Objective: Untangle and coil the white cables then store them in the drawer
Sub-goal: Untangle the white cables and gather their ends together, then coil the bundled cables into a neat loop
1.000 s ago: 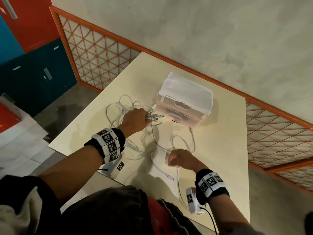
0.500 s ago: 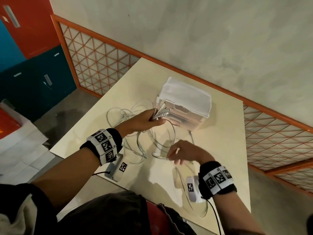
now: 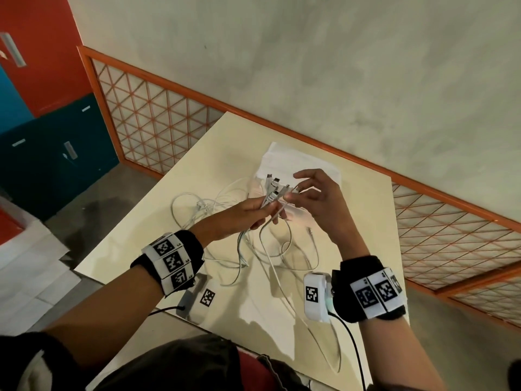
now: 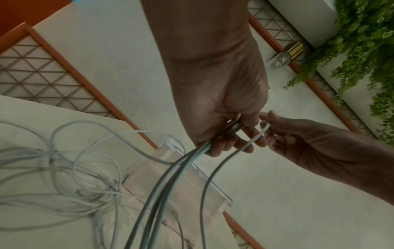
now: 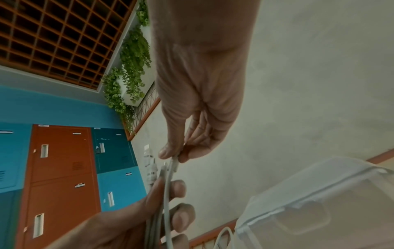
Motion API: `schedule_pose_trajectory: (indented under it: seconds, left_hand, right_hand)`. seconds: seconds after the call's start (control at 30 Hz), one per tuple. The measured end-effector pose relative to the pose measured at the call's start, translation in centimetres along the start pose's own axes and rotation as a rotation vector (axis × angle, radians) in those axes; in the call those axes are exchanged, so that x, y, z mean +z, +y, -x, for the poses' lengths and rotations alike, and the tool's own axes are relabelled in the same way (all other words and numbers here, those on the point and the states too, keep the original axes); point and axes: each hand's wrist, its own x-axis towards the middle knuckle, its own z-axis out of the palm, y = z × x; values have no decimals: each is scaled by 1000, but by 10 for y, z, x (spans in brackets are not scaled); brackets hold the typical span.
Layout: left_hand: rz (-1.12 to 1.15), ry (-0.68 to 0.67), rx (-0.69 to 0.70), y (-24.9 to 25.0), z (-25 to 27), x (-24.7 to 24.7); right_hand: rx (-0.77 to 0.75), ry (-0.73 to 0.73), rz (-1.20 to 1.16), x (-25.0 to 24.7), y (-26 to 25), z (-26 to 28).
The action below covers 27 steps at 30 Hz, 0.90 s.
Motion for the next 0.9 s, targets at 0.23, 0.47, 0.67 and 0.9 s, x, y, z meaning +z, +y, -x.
schedule_pose_trajectory:
  seconds: [0.23,0.47,0.67,0.9]
  left_hand:
    - [30,-90,-13,8,3,4]
    - [-9,-176,-28,16,7,1]
    - [-85,-303,-65,19,6,-6]
    - [-58,-386,-41,20,8,-7]
  right_hand:
    - [16,-53,-48,3,-1,6]
    - [14,-120,-55,-2,0,8]
    - [59,-204,-91,0,-1,9]
    - [66,-299,-137,-1,0,10]
